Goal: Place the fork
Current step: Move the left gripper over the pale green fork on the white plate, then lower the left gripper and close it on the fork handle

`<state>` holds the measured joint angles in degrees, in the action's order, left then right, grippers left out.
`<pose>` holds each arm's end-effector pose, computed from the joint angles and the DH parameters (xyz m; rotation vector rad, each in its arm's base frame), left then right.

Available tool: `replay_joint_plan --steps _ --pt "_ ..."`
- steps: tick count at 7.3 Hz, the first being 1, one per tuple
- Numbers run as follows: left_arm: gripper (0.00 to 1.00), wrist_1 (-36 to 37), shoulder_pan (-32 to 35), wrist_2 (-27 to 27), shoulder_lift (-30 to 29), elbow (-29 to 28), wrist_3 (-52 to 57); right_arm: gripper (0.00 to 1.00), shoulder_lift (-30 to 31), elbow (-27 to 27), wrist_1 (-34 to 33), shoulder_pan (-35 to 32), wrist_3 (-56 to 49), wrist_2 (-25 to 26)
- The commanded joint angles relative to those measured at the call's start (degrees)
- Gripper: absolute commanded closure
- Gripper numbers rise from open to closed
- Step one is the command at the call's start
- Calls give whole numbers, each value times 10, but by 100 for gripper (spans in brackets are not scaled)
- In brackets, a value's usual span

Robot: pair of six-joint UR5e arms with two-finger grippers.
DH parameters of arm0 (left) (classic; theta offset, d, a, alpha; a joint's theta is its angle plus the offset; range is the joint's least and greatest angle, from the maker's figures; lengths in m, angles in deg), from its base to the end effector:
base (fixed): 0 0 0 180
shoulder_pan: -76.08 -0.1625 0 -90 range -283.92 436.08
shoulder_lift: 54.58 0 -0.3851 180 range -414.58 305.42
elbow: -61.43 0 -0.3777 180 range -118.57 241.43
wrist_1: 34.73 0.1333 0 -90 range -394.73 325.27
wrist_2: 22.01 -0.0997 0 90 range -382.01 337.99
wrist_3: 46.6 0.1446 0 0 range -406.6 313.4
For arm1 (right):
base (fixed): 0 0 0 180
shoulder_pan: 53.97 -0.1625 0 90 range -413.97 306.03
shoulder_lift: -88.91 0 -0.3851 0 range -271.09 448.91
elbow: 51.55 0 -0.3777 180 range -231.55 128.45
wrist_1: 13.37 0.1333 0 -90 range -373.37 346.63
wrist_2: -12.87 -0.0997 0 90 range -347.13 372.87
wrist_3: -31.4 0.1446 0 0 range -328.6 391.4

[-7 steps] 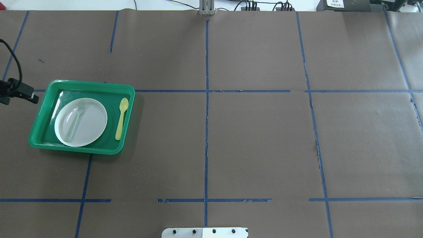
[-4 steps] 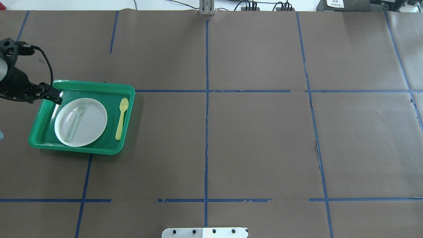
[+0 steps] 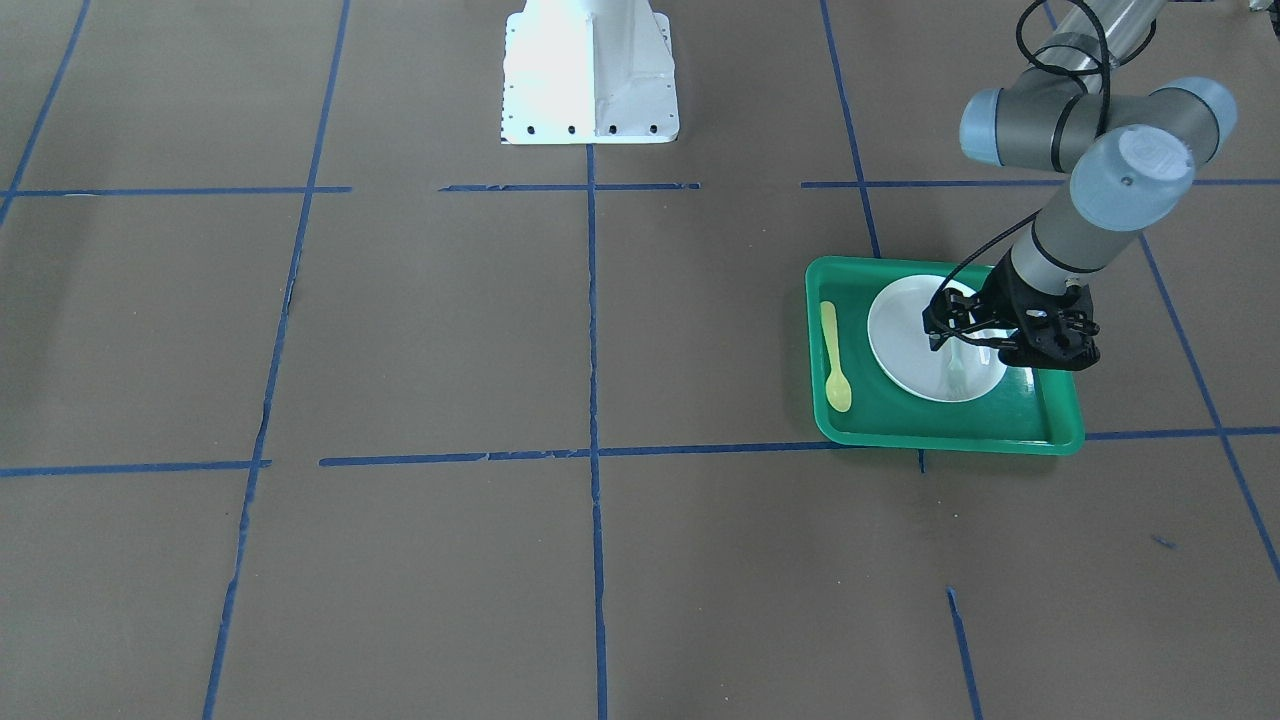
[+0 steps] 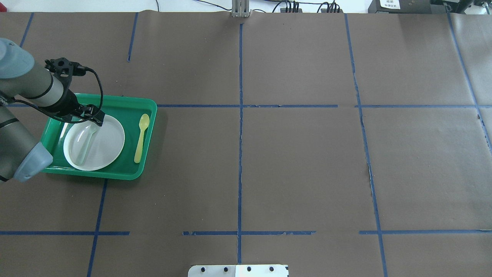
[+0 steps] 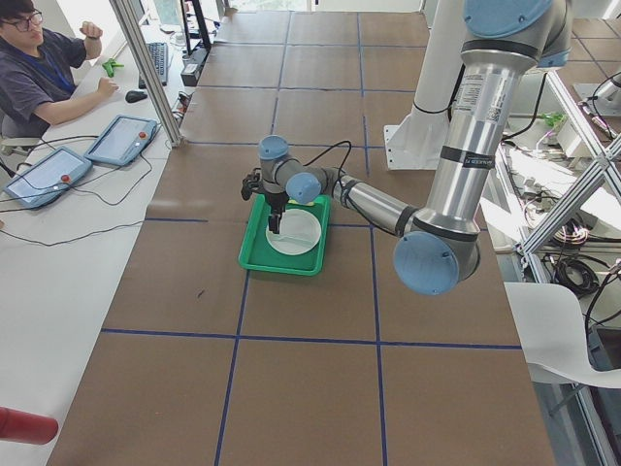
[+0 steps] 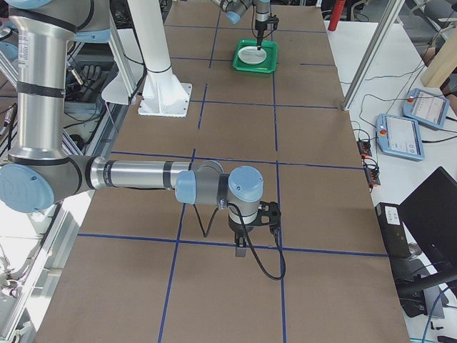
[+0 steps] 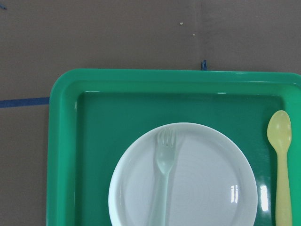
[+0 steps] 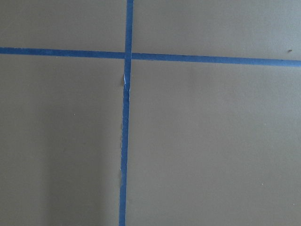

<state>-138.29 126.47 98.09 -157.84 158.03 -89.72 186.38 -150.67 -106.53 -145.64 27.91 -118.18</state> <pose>0.3330 -0.4977 0.4585 0.0903 0.7589 0.0949 0.0507 -0.4230 0.6451 0.0071 -0.7168 -0.0210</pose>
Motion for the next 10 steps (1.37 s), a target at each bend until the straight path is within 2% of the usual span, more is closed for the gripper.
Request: replay_joint_plan --steps 1,2,3,8,10 --pt "0 -72 -18 -11 21 -26 -44 0 0 1 0 0 0 0" --pt "0 -121 -19 -11 44 -33 -56 0 0 0 0 0 0 0" --pt "0 -138 -23 -11 50 -33 -82 0 0 0 0 0 0 0" --pt "0 -137 -57 -12 50 -34 -96 0 0 0 0 0 0 0" --pt "21 -137 -56 -12 51 -28 -93 0 0 0 0 0 0 0"
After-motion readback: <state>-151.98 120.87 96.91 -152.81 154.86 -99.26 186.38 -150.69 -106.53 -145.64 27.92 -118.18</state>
